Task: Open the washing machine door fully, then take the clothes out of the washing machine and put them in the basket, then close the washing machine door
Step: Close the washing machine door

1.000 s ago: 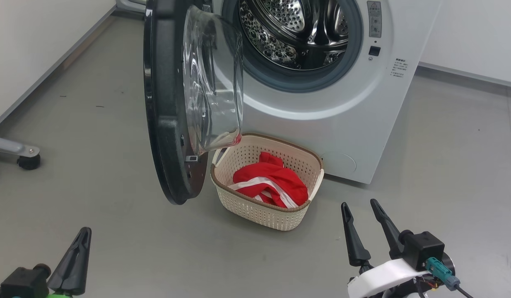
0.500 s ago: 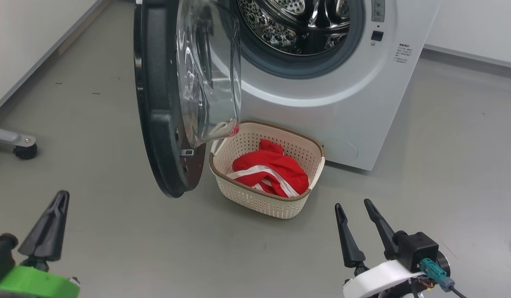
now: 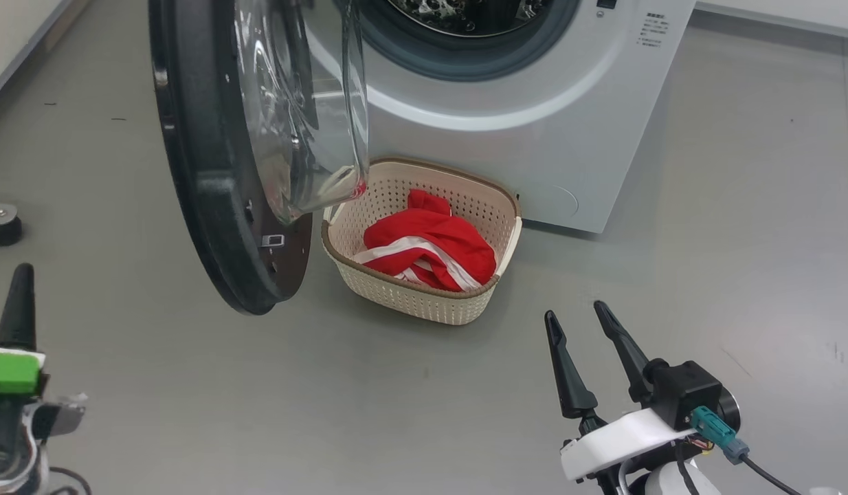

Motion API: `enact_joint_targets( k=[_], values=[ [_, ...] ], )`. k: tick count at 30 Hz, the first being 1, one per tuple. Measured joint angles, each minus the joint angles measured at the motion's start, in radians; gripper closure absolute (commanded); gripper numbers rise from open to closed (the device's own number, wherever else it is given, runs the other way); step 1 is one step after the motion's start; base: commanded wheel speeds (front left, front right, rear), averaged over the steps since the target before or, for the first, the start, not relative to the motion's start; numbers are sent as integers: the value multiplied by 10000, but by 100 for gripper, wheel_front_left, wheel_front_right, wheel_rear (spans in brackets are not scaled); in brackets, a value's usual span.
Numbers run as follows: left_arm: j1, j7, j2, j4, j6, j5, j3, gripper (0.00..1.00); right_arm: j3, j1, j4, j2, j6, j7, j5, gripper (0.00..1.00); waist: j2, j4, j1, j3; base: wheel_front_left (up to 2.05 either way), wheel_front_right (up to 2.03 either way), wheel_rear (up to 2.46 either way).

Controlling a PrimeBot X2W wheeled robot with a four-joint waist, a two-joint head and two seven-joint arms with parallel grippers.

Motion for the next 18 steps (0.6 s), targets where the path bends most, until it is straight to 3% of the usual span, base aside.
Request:
enact_joint_targets(
  k=[7, 10, 18],
  values=[
    [-1353, 1871, 217, 905, 1684, -2838, 1317, 100, 12, -308, 6, -2, 67, -23, -38, 0, 0, -430, 0, 340, 0, 0, 0],
    [-1729, 2441, 453, 1062, 2167, -3354, 1432, 100, -23, -350, 19, -8, 67, -23, -38, 0, 0, -616, 0, 457, 0, 0, 0],
    [-2234, 3760, 853, 1818, 2184, -3894, 1365, 100, -90, -540, 94, -8, 84, -23, -38, 0, 0, -1013, 0, 599, 0, 0, 0]
  ],
)
